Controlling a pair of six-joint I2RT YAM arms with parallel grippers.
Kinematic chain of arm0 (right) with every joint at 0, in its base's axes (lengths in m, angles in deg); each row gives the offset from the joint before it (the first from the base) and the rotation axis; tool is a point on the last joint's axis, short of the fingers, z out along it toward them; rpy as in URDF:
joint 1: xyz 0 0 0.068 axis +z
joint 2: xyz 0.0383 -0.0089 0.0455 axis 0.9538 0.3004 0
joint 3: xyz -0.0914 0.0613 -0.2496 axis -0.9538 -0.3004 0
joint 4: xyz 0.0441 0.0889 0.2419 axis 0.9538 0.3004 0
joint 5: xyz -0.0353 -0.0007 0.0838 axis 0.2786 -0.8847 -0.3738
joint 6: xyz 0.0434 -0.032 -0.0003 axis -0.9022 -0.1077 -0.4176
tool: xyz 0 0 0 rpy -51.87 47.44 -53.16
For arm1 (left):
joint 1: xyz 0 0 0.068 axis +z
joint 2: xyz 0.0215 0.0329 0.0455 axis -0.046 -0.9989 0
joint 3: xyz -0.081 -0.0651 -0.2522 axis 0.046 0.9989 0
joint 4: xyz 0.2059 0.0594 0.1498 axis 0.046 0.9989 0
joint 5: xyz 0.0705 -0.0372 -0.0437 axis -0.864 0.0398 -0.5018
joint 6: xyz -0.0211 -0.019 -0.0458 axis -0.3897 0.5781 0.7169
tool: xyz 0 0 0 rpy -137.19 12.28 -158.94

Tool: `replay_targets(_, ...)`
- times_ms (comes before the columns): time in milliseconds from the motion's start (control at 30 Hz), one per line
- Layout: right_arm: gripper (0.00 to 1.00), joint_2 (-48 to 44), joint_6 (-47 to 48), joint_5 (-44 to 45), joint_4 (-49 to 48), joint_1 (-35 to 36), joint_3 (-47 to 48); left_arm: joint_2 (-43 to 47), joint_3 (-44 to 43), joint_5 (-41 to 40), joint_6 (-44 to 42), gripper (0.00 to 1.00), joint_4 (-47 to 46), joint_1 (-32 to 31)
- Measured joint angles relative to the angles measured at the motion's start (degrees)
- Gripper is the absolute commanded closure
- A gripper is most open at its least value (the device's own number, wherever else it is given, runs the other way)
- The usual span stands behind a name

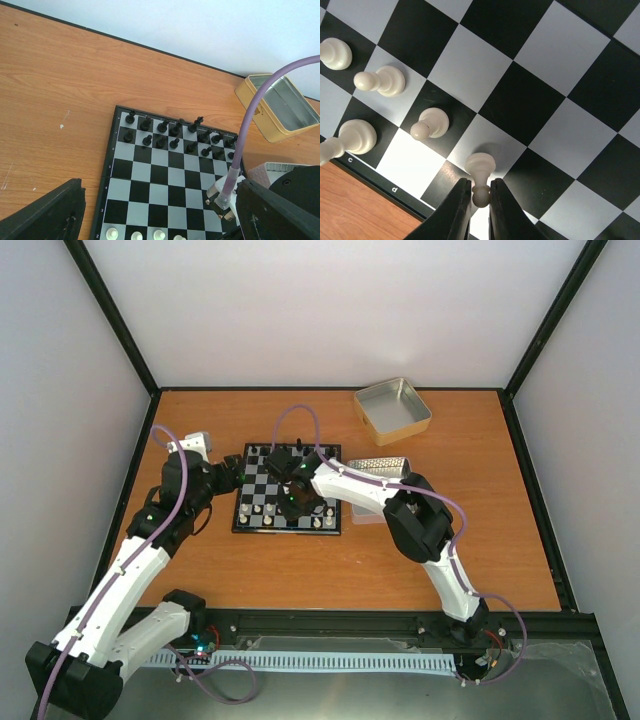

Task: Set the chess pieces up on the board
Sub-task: Place the chess piece on the chessboard, then pick up the chess piece from the storage box.

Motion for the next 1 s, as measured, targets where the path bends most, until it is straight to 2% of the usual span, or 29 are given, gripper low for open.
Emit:
replay_targets(267, 0.71, 0.00, -0.26, 0.24, 0.79, 0.02, 0.66, 0.09, 0.04, 0.02, 0.00, 0.16, 0.00, 0.00)
replay_targets(567, 0.68, -1.57, -1.90, 1.46, -1.49, -0.31, -0.09, 0.09, 0.04, 0.02, 0.00, 0.16, 0.00, 0.00)
replay_targets(767, 0.64, -14.12, -5.09, 5.53, -6.08, -3.89, -10.80, 0.07, 0.04, 0.33, 0.00, 0.16, -0.02, 0.00)
replay_targets(900, 0.63, -24.50, -7.26, 8.70, -8.41, -10.95, -19.87, -0.35, 0.04, 1.09, 0.00, 0.16, -0.04, 0.00)
replay_targets(1000, 0.59, -27.61, -8.13, 10.38, -9.29, -16.35, -25.05, -1.14, 0.04, 1.55, 0.00, 0.16, -0.07, 0.00)
